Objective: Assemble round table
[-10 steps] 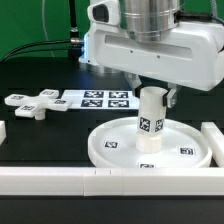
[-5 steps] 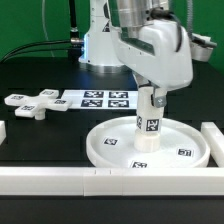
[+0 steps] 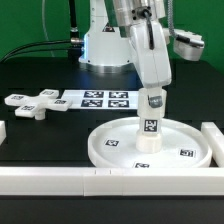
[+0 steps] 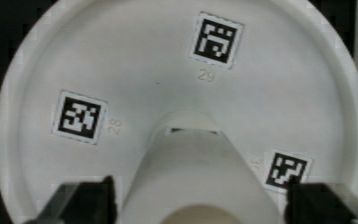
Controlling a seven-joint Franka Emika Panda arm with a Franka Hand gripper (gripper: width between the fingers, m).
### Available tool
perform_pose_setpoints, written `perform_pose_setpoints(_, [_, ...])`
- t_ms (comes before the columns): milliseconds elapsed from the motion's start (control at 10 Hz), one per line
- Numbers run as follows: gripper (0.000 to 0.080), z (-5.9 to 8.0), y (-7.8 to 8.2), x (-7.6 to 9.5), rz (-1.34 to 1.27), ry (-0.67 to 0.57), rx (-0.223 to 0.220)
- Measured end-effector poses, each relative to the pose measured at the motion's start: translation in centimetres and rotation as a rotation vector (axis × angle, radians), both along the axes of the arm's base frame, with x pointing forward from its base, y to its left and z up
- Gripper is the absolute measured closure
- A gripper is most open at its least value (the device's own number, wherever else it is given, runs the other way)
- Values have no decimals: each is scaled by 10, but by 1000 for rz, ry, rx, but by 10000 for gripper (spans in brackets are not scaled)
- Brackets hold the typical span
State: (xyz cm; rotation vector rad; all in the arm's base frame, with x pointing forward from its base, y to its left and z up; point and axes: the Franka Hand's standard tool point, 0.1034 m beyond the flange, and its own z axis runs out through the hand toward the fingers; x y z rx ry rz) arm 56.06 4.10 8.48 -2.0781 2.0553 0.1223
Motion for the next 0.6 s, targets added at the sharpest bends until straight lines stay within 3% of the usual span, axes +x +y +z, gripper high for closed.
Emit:
perform_pose_setpoints(100, [197, 0, 0, 0, 40, -8, -4])
perform_pose_setpoints(600, [151, -3, -3, -2, 399, -65, -30])
